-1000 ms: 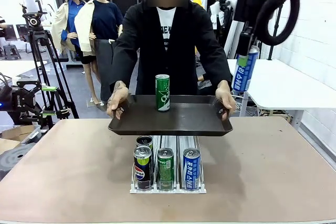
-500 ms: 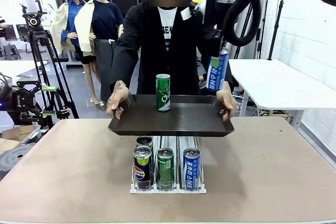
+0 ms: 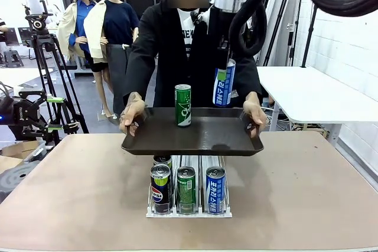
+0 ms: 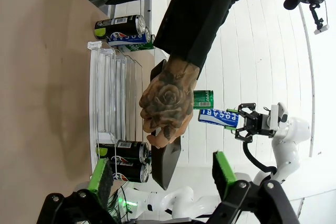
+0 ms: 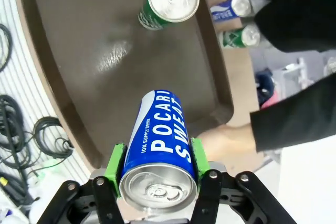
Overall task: Retrieve and hand over the desired beverage to the person.
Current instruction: Place the picked can on the Handle tray extended by the person.
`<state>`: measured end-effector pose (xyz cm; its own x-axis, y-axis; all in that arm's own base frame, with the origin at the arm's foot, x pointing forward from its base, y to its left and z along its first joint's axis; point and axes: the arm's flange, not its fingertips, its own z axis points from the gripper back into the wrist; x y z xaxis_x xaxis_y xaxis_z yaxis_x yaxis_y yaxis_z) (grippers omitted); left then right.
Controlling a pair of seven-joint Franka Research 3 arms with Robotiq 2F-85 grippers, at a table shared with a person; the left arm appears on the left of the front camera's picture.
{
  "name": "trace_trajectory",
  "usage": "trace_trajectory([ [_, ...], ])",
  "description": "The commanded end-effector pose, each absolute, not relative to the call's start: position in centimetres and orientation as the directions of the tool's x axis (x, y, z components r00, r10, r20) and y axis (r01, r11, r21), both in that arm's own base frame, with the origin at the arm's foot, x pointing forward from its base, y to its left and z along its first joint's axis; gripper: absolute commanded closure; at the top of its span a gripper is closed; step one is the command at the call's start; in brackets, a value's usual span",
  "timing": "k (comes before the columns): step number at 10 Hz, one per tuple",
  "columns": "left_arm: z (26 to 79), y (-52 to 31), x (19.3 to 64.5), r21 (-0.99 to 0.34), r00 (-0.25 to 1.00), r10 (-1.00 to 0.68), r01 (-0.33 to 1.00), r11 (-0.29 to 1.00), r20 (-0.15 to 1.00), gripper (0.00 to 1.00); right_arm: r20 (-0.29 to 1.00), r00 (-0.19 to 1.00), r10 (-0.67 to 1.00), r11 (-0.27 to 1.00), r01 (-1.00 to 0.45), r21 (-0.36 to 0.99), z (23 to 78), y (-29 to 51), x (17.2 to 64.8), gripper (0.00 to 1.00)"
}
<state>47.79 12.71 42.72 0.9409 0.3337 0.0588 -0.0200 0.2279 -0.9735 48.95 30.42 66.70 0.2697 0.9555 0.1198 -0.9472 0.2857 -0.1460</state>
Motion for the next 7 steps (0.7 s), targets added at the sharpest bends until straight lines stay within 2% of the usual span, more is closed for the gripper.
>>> trace_trajectory([
  [1,42.9,12.7,47.7,-0.975,0.943,0.329,-0.016,0.22,0.059,0.0,0.11,0.2,0.974,0.213,-0.969,-0.121,66.9,31.2,50.6,1.0],
  [7,42.9,12.7,47.7,-0.975,0.943,0.329,-0.016,0.22,0.059,0.0,0.092,0.098,0.991,0.105,-0.992,-0.076,63.0,32.5,51.7,1.0],
])
